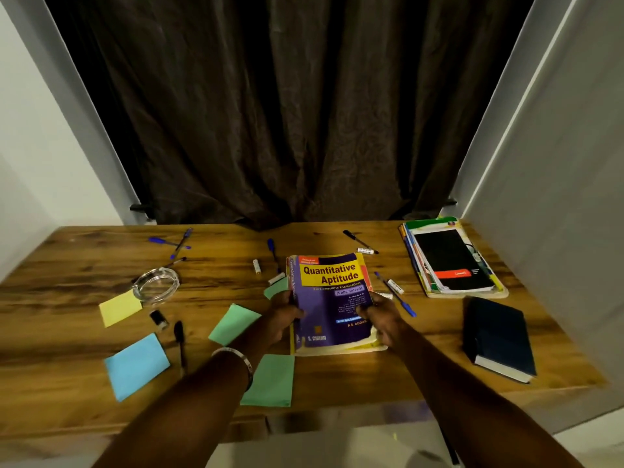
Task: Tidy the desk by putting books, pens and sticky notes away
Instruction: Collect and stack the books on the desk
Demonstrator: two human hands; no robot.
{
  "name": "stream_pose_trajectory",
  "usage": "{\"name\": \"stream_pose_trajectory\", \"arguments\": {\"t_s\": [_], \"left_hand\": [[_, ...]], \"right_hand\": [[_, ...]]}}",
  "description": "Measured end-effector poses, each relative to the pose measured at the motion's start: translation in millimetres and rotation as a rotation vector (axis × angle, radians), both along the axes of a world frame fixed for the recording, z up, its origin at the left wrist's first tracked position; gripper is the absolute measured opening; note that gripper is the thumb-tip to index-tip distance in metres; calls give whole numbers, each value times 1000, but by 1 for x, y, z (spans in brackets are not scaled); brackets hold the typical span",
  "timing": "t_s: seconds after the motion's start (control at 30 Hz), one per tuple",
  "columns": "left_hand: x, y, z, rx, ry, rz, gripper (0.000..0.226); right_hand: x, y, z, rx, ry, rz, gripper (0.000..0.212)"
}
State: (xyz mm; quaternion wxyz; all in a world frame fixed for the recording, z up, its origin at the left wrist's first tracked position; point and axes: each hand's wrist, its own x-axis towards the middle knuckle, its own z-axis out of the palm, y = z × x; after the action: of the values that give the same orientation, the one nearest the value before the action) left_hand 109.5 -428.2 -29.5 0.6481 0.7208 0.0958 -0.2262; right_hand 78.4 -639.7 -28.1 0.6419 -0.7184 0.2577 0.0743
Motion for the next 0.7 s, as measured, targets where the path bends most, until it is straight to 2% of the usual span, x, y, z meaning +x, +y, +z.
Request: {"name": "stream_pose_trajectory", "arguments": {"t_s": [0.13,0.27,0.37,0.5,0.6,0.7], "left_hand": [[-4,-4,-3,37,-46,22,49],[-3,-8,-6,127,-107,64,43],[1,-5,-16,281,-166,40,42],[21,-1,-43,543,-267,-14,40],[29,-6,-33,487,-273,61,42],[22,-21,1,481,-300,92,37]], "right_hand": [[1,0,-2,-38,-10,-14,31],[1,-2,-1,-219,0,1,30],[-2,-1,3,-368,1,52,36],[-6,2,7,-426,-8,93,34],[-8,-2,11,-409,-23,33,27],[-16,-15,18,-514,-14,-4,23]]}}
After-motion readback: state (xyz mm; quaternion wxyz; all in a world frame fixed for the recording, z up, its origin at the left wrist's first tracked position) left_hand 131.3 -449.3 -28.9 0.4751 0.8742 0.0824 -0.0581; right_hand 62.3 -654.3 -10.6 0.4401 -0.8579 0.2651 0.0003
